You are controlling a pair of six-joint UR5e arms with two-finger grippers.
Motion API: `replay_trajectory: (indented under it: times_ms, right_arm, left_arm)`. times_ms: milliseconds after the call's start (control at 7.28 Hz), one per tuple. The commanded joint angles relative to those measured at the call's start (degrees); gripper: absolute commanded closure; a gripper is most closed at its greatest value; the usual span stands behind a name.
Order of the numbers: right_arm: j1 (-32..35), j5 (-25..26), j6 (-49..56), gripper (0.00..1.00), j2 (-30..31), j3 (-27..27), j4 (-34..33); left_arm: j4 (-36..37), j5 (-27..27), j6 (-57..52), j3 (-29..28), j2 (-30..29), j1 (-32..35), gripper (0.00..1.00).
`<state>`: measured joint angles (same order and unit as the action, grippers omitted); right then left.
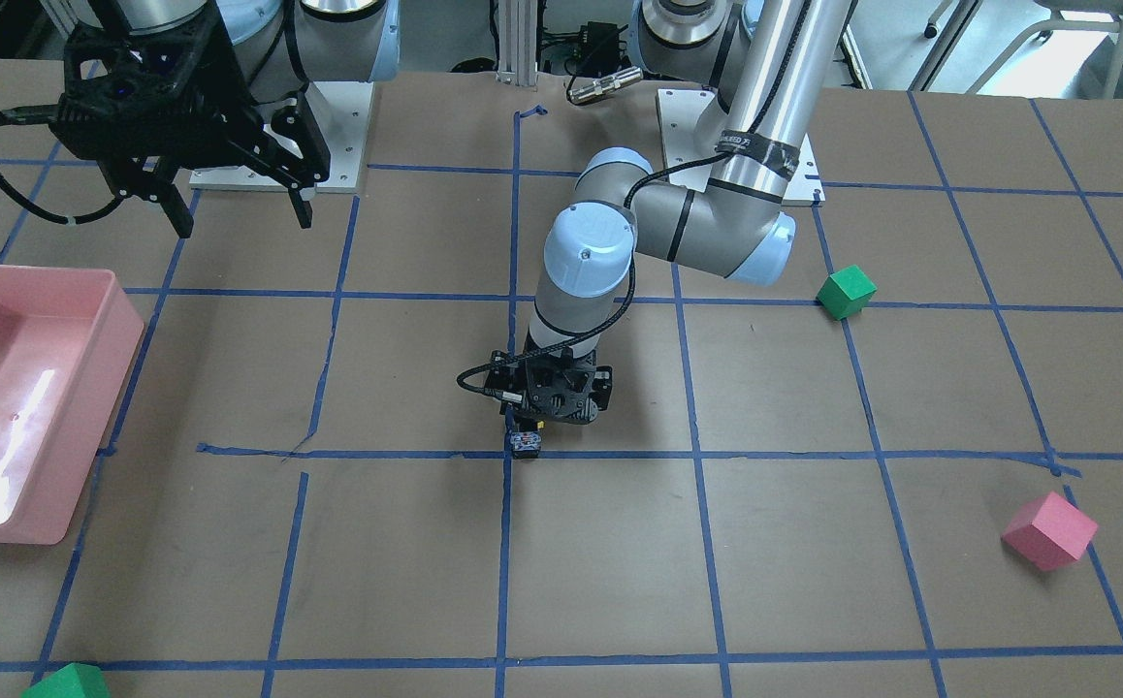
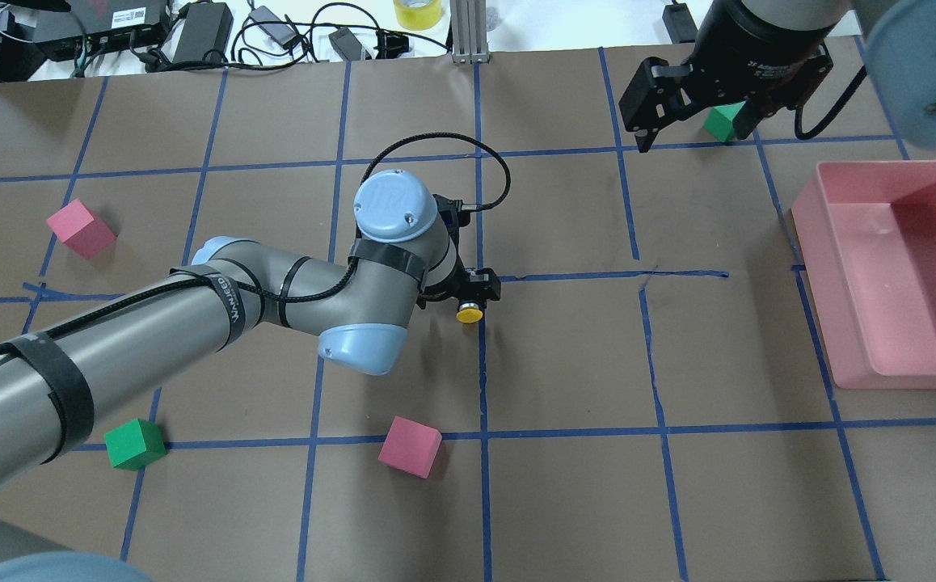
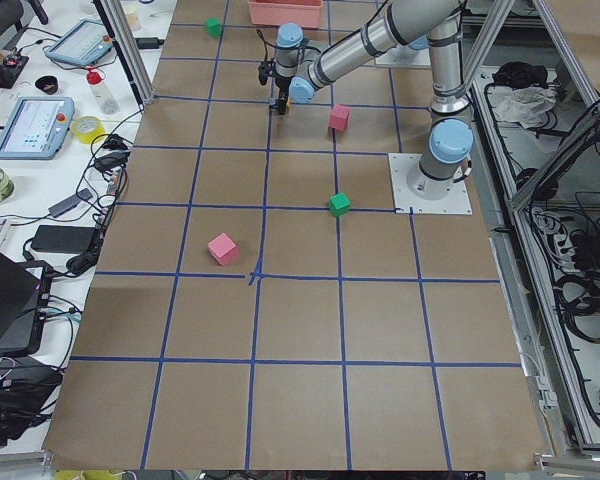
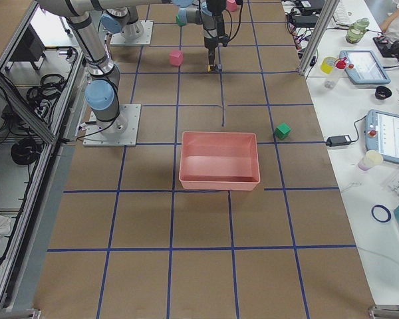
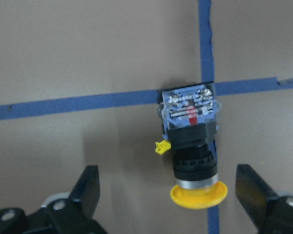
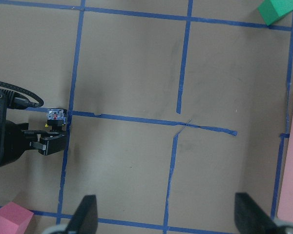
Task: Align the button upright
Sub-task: 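Lower the left gripper over the lying switch and grasp its body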
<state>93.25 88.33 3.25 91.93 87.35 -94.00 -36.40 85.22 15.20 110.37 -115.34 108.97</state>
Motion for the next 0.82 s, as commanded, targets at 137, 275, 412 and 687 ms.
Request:
replay_trajectory:
  times_ms: [137, 275, 412, 687]
  right_arm:
    - [0.0, 0.0, 0.0, 0.00, 0.0, 0.1, 0.2]
    - [0.0, 0.0, 0.0, 0.00, 0.0, 0.2, 0.3]
    - [0.1, 0.0, 0.0, 0.00, 0.0, 0.2, 0.3]
    - [0.1, 0.0, 0.0, 0.00, 0.0, 0.3, 0.3]
  left_arm:
    - [1.4, 0.0, 0.0, -0.6, -0.8, 0.3, 0.10]
    - [1.3, 0.0, 0.0, -0.9, -0.8, 0.6, 0.15]
    - [1.3, 0.0, 0.0, -0.9, -1.3, 0.8, 0.28]
    - [1.4, 0.9, 0.5, -1.5, -1.1, 0.8, 0.66]
